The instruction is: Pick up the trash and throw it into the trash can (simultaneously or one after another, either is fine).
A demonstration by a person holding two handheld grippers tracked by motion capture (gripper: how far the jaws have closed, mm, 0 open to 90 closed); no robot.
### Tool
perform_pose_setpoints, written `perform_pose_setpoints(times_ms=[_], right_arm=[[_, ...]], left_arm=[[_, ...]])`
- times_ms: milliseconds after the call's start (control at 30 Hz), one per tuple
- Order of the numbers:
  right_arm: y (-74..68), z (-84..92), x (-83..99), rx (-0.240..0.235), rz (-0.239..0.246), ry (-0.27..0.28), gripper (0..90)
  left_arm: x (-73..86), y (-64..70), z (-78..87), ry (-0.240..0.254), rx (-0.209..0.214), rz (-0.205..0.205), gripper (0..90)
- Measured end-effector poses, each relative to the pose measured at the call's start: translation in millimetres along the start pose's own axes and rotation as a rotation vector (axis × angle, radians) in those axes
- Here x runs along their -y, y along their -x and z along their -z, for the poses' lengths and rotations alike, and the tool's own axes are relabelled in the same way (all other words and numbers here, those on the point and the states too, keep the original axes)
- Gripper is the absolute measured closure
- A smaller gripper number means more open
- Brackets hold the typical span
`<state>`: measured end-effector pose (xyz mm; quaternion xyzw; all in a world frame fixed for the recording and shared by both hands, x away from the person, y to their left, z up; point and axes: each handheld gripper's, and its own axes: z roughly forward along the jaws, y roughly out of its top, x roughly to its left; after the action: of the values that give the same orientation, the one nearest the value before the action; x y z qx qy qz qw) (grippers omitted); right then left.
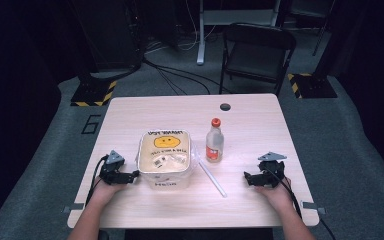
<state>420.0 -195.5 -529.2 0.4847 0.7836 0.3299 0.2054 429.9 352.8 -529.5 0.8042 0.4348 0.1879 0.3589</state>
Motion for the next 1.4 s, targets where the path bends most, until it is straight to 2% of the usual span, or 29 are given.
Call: perform_pose_setpoints(times_ms=[133,233,300,333,500,567,800,833,933,1000,1067,1100,1400], right_arm=[[-1.1,1.1,0.7,0.002,-0.005,-0.001,0.4],[-2.9,3.7,2.1,-0.01,0.006,0.019,8.4],[-3.4,6.1,3.6,-0.036,0.038,0.035,16.1],[-4.1,6.9,4.1,-0.04,0.039,0.038,16.9],[-4.6,8.4,3.0,-0.046,0.034,0.029,23.3],[-5.5,10.3,2.1,-0.053,0.042,0.021,29.2],[-5.9,10.8,0.1,-0.047,0.039,0.009,32.9],[-5.6,11.6,-0.2,-0.04,0.037,0.009,37.7],[-6.9,13.3,-2.2,-0.041,0.018,-0.013,39.9],[-6.3,14.3,-3.8,-0.055,0.019,-0.029,40.8],[-6.9,14.4,-5.3,-0.064,0.005,-0.036,41.2],[-7.2,16.1,-7.6,-0.083,-0.012,-0.046,41.7],[-12.4,22.1,-23.0,-0.123,0.012,-0.015,43.5]], left_arm=[[0.1,0.0,0.1,0.0,0.0,0.0,13.7],[0.0,0.0,0.0,0.0,0.0,0.0,13.7],[0.0,0.0,0.0,0.0,0.0,0.001,13.6],[0.2,0.2,0.5,-0.004,0.0,0.002,13.6],[1.2,0.4,0.6,0.006,-0.003,0.006,13.6],[1.2,0.3,0.6,0.006,-0.002,0.006,13.6],[0.7,-0.2,1.1,-0.005,0.002,0.003,13.6],[0.7,-0.4,1.0,-0.005,0.003,0.0,13.6],[0.6,0.0,1.0,-0.005,0.001,0.003,13.6],[0.6,0.1,1.0,-0.005,0.002,0.004,13.6],[0.6,0.1,1.0,-0.005,0.002,0.004,13.6],[0.6,0.1,1.0,-0.005,0.002,0.004,13.6],[0.6,0.2,0.9,-0.004,0.001,0.005,13.6]])
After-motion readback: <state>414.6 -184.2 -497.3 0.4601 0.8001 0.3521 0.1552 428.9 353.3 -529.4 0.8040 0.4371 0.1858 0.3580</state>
